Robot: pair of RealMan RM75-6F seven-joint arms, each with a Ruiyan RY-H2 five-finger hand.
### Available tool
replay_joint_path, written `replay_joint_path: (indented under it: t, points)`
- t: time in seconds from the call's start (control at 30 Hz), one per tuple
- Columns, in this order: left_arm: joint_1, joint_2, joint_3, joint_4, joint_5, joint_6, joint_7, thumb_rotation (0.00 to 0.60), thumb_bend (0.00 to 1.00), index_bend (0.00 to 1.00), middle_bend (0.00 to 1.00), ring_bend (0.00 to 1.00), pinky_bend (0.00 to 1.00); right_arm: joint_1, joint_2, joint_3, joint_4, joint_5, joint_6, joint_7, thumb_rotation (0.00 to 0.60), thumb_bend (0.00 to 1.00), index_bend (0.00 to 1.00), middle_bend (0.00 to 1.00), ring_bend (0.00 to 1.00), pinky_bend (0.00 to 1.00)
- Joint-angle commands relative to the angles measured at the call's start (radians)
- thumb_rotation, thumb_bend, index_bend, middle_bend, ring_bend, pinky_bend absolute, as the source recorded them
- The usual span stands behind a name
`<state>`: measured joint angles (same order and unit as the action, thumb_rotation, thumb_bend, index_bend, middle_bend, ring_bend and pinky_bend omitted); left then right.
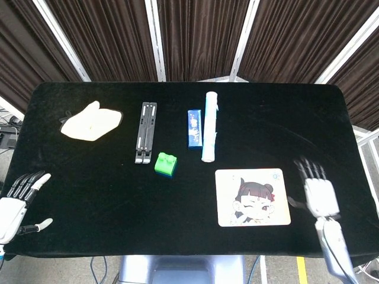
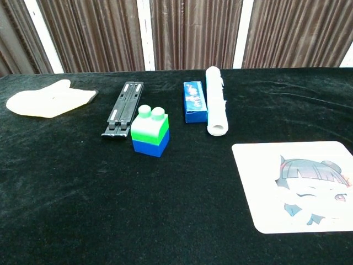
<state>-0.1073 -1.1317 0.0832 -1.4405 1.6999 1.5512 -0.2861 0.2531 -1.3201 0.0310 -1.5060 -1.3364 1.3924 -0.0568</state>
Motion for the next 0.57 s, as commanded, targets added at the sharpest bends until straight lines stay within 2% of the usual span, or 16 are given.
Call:
replay_joint_path:
  t: [0.03,0.2,0.4,0.57]
  points:
    - [0.011,-0.027,-0.010,0.024,-0.006,0.020,0.019,0.600,0.11,0.00,0.00,0.00,0.00,-0.050,0.031,-0.042,0.030,-0.037,0.040,0.039,0.600,0.13,0.00,0.00,0.00,0.00]
    - [0.032,-0.073,-0.016,0.067,-0.004,0.058,0.043,0.600,0.11,0.00,0.00,0.00,0.00,-0.122,0.028,-0.083,0.125,-0.118,0.131,0.134,0.600,0.13,0.00,0.00,0.00,0.00]
    - [0.042,-0.101,-0.017,0.092,-0.003,0.071,0.041,0.600,0.11,0.00,0.00,0.00,0.00,-0.144,0.024,-0.067,0.164,-0.135,0.154,0.206,0.600,0.13,0.00,0.00,0.00,0.00]
    - [0.046,-0.108,-0.014,0.104,-0.005,0.069,0.045,0.600,0.11,0.00,0.00,0.00,0.00,-0.153,0.020,-0.059,0.170,-0.158,0.174,0.208,0.600,0.13,0.00,0.00,0.00,0.00]
